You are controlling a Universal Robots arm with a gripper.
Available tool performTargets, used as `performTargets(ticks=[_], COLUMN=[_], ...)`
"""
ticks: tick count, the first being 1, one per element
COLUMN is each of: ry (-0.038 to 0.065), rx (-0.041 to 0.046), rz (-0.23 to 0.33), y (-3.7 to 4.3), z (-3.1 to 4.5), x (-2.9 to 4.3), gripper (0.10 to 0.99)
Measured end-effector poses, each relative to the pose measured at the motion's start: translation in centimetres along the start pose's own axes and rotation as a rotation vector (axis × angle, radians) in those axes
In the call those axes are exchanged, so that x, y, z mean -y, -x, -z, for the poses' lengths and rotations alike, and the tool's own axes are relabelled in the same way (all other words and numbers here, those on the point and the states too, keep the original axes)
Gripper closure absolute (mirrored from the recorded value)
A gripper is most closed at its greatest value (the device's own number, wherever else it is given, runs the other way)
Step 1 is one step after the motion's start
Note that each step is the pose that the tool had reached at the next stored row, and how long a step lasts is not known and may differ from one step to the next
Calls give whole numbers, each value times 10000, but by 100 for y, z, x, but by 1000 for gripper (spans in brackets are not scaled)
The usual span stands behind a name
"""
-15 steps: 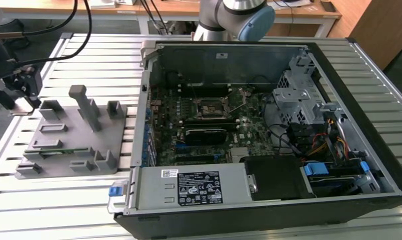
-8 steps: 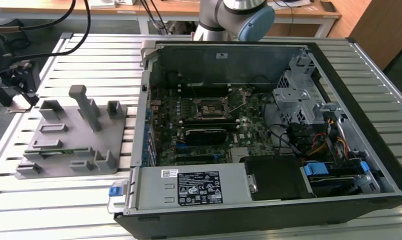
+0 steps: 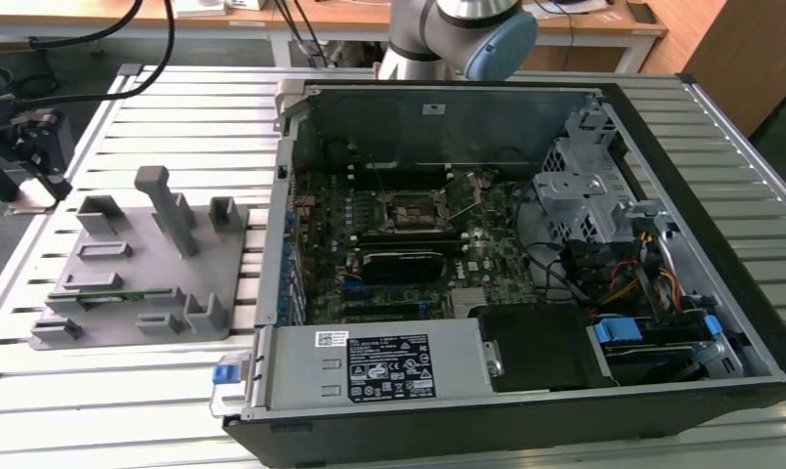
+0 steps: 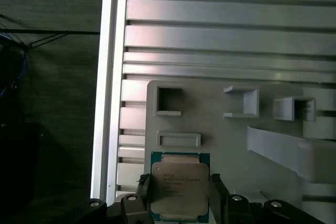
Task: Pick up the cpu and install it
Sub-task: 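Pick up the cpu and move it towards the insertion slot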
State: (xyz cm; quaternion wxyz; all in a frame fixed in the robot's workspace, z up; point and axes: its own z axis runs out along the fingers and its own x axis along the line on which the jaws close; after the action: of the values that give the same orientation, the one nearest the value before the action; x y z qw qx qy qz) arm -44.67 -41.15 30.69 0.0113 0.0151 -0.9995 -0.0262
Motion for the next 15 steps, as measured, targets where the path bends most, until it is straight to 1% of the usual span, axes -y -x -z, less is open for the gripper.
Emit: performTargets(ticks=[6, 15], ry=[1, 1], rx=[1, 2], rz=[0, -1], y=[-1, -2], z=[52, 110], x=[-8, -24], gripper=[561, 561])
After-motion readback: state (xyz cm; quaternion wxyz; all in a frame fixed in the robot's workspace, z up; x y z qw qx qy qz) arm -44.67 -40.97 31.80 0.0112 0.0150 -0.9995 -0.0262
